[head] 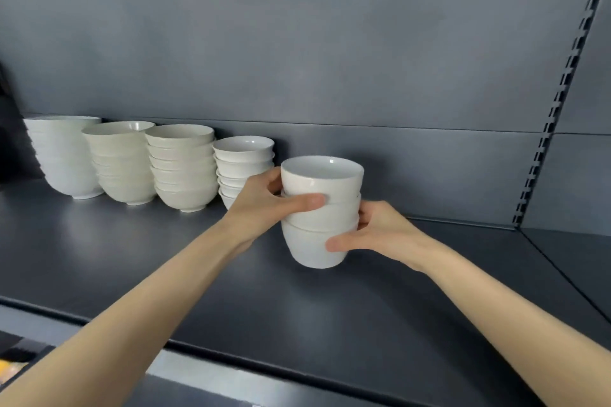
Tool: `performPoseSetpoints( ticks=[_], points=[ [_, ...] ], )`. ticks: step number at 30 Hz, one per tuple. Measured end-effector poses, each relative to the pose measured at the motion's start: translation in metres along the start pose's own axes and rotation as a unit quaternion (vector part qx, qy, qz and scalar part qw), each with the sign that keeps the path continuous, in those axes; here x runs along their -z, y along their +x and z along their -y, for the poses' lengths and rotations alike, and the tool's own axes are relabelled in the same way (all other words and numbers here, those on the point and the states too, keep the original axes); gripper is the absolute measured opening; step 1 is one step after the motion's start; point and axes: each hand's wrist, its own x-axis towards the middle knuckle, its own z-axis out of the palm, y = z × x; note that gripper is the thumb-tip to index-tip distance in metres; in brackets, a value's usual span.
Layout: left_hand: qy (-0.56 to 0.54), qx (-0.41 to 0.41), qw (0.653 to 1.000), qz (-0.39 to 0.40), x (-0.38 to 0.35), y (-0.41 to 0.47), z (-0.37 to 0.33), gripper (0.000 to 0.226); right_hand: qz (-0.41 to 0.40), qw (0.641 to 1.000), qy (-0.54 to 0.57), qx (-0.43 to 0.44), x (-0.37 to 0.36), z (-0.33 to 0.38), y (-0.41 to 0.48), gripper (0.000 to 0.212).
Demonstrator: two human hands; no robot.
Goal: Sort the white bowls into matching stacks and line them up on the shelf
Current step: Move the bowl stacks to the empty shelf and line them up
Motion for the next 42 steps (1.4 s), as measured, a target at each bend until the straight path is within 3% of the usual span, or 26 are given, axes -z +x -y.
performPoseSetpoints(
  ticks=[8,20,25,30,32,36,42],
  points=[
    [-0.018,0.003,0.996,0.092,0.047,0.042,0.043,0.046,-0.072,0.996,0.020,-0.053,-0.042,-0.005,0.033,0.057],
    [-0.062,-0.007,0.989,0.133,0.047,0.078,0.068,0.048,-0.113,0.990,0.011,-0.082,-0.038,-0.015,0.057,0.061],
    [-0.063,-0.028,0.993,0.098,0.043,0.080,0.078,0.048,-0.109,0.991,0.007,-0.082,-0.035,-0.018,0.063,0.063],
    [-0.017,-0.031,0.999,0.030,0.041,0.078,0.082,0.073,-0.141,0.987,-0.022,-0.074,-0.036,-0.020,0.066,0.067],
    [0.012,-0.036,0.999,0.000,0.041,0.075,0.081,0.067,-0.152,0.985,-0.021,-0.076,-0.034,-0.021,0.064,0.068],
    [0.053,-0.032,0.997,-0.049,0.042,0.075,0.083,0.052,-0.177,0.981,0.005,-0.082,-0.035,-0.025,0.061,0.060],
    [0.087,0.001,0.991,-0.101,0.048,0.083,0.094,0.064,-0.221,0.973,-0.018,-0.064,-0.037,-0.034,0.070,0.044]
  ],
)
